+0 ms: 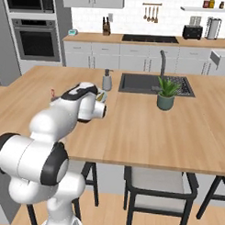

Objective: Take a straw from the drawer in front and place it inside the glass cup on the dining counter.

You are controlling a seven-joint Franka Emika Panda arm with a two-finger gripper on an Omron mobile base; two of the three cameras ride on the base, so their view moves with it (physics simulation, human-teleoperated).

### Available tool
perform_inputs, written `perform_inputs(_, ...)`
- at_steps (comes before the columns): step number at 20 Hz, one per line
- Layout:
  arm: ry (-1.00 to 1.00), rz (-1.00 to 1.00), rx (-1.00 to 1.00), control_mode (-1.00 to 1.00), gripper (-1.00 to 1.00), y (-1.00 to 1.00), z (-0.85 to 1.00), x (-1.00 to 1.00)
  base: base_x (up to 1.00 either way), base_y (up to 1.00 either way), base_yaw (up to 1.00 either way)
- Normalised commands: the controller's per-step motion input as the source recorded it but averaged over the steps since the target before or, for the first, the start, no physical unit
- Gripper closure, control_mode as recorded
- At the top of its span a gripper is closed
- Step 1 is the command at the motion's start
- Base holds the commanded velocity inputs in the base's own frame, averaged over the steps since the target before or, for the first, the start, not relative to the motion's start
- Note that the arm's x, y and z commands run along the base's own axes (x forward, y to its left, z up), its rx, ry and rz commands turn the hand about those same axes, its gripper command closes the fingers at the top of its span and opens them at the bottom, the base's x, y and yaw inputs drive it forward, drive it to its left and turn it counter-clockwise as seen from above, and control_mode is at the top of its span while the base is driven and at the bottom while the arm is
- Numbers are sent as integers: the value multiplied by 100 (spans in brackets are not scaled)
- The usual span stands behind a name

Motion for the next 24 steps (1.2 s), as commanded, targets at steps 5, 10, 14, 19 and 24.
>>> perform_inputs(5,0,0,-6,-100,100,1,-36,8,0,0,0)
perform_inputs(10,0,0,-1,-100,100,8,-17,23,0,0,0)
perform_inputs(14,0,0,0,-100,100,11,-9,27,0,0,0)
perform_inputs(19,0,0,0,-100,100,3,-16,25,0,0,0)
perform_inputs(24,0,0,0,-100,100,0,-19,18,0,0,0)
